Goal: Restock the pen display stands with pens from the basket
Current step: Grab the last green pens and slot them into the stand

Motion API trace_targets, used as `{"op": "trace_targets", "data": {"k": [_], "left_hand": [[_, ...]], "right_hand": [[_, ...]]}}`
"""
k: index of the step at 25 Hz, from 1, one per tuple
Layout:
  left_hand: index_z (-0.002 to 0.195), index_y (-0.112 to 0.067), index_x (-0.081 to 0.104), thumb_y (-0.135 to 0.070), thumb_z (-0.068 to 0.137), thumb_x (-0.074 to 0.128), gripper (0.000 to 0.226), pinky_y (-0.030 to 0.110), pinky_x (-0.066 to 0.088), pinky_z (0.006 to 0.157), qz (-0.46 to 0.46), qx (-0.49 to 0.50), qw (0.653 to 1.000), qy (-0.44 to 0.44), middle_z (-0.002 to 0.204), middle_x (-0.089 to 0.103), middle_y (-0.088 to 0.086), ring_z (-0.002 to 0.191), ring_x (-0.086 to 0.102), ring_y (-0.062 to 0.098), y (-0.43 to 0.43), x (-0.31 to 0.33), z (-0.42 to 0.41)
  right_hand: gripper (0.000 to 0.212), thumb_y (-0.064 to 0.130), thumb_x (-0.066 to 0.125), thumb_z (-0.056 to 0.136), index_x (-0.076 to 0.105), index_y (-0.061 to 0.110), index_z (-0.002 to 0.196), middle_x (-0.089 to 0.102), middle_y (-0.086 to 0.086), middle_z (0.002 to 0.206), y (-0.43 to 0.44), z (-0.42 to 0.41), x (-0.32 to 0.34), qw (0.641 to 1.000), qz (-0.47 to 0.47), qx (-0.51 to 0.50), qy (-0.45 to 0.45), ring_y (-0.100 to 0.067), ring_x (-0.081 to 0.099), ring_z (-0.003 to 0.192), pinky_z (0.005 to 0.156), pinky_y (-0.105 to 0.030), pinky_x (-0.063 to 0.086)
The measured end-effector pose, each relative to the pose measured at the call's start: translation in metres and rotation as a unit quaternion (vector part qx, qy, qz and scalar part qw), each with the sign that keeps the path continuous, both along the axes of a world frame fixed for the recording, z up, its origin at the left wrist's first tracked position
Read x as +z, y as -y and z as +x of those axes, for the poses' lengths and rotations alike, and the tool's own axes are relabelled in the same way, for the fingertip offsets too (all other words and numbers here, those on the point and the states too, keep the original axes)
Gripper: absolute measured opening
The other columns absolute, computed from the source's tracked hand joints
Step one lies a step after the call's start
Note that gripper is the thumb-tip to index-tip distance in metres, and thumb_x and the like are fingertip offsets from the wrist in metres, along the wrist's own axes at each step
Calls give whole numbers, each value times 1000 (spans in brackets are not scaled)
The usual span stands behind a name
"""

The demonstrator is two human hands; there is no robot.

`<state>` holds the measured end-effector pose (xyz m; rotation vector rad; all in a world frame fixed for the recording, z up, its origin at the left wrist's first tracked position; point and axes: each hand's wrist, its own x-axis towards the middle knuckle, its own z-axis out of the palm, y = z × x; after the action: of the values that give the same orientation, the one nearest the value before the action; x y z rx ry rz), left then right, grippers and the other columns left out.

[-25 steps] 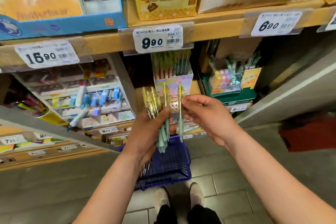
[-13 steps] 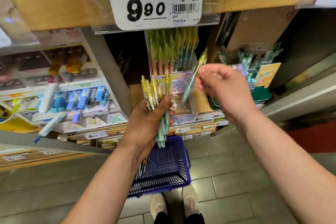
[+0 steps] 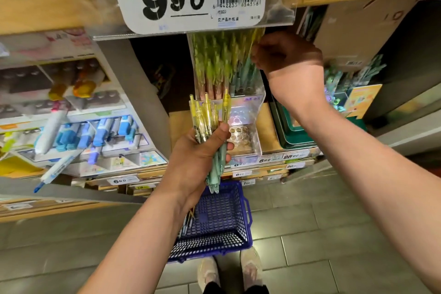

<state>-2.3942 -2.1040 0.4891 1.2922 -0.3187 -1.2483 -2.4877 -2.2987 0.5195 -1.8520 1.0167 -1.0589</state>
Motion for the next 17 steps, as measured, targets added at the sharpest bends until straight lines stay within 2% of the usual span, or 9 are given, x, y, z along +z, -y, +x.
{"op": "trace_targets", "data": {"k": [3,4,7,9,10,11,13,15,17], "left_hand": [[108,-9,68,-25,93,70,22,28,53,62,5,-1,1000,3,84,67,4,71,65,14,2,1,-1],[108,-10,68,-25,93,71,21,27,54,62,4,-2,1000,4,84,67,4,71,65,14,2,1,-1],[112,-9,69,-25,92,71,26,28,53,62,3,-7,1000,10,85,67,5,70,64,14,3,2,-2],[117,-5,68,-25,92,71,32,28,54,62,4,-2,1000,11,87,68,6,73,65,14,5,1,-3],[118,-4,67,-25,92,71,34,28,54,62,5,1,1000,11,87,68,5,74,65,13,6,1,-4],[118,-4,67,-25,92,71,34,27,54,62,7,3,1000,11,87,68,5,74,66,13,7,1,-5],[114,-6,68,-27,92,71,31,27,54,61,13,0,1000,14,84,68,6,72,66,13,9,0,-7],[112,-7,69,-29,91,71,30,27,55,61,16,-4,1000,13,83,67,9,69,64,14,10,1,-9],[115,-4,69,-30,91,72,35,27,56,61,16,-7,1000,9,85,67,11,68,63,15,12,1,-10]], "right_hand": [[15,23,71,91,77,13,100,72,4,85,1,0,-11,994,-54,-1,-91,-11,69,79,73,-11,50],[15,24,71,91,78,14,100,72,4,84,-1,0,-15,989,-77,5,-129,-9,66,77,69,-8,44],[14,24,69,91,78,17,100,75,-2,88,-3,-1,-22,976,-89,26,-195,-15,68,79,67,-12,43],[14,24,68,92,78,17,99,75,1,85,-2,-1,-18,975,-69,37,-208,-15,70,79,68,-6,45],[12,24,68,92,78,19,96,74,3,80,-3,-2,-14,977,-41,37,-204,-14,71,78,71,-7,49],[8,25,69,91,77,21,90,74,5,75,-6,-4,-11,982,5,35,-187,-13,72,74,72,-13,54],[13,30,72,91,75,24,79,74,5,66,-16,-13,-5,981,127,57,-138,-5,70,64,64,-19,57],[15,33,74,91,78,21,84,75,3,73,-31,-24,-2,947,266,155,-89,-6,68,67,65,-19,55],[13,29,76,89,80,18,94,73,-2,84,-43,-32,-4,900,366,230,-61,-12,63,76,75,-23,54]]}}
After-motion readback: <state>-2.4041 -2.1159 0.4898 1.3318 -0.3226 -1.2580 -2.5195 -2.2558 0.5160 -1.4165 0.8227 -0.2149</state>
